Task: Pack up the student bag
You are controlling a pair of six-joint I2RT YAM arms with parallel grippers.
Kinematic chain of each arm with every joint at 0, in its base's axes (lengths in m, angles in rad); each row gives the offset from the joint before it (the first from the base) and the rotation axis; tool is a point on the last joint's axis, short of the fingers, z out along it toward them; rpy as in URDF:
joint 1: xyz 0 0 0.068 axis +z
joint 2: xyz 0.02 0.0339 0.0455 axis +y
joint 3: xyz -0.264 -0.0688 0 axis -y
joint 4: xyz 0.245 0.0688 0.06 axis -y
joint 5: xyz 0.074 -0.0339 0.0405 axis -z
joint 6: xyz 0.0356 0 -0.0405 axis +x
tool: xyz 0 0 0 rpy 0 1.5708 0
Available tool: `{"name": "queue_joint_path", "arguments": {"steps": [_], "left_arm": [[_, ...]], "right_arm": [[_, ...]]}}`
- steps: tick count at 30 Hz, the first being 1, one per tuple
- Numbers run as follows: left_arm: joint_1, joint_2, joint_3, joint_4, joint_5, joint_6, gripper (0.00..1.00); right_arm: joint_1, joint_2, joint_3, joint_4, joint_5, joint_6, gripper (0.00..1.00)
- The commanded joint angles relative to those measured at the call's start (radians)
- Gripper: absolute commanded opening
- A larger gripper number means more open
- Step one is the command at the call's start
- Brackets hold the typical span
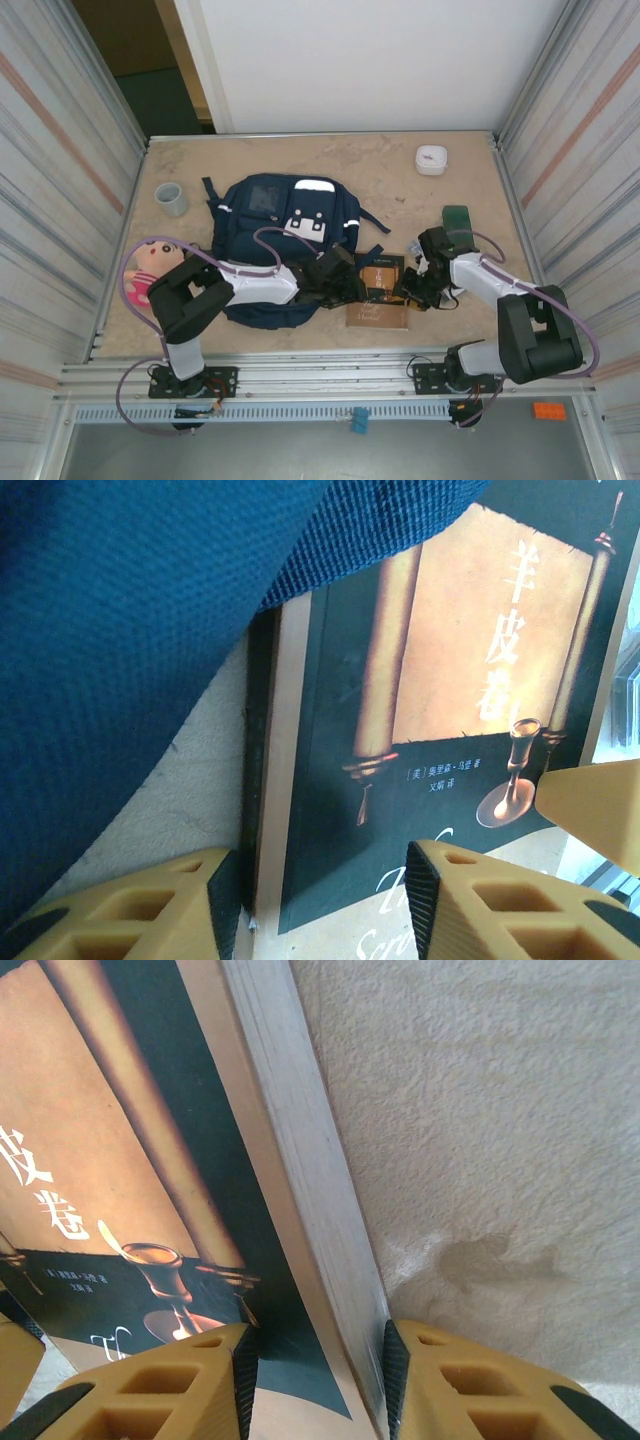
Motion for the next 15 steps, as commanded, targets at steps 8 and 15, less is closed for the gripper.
{"name": "queue_joint_path", "arguments": {"steps": [8,15], "left_arm": [[-0.011,0.056,0.034,0.14,0.101,-0.012,0.48],[-0.013,0.087,0.057,0.199,0.15,-0.022,0.48]], "right_arm": [[0.015,-0.037,-0.043,0.024,-0.089,0.055,0.33],[0.017,-0.018,-0.064,0.065,-0.128,0.072,0.27]]}}
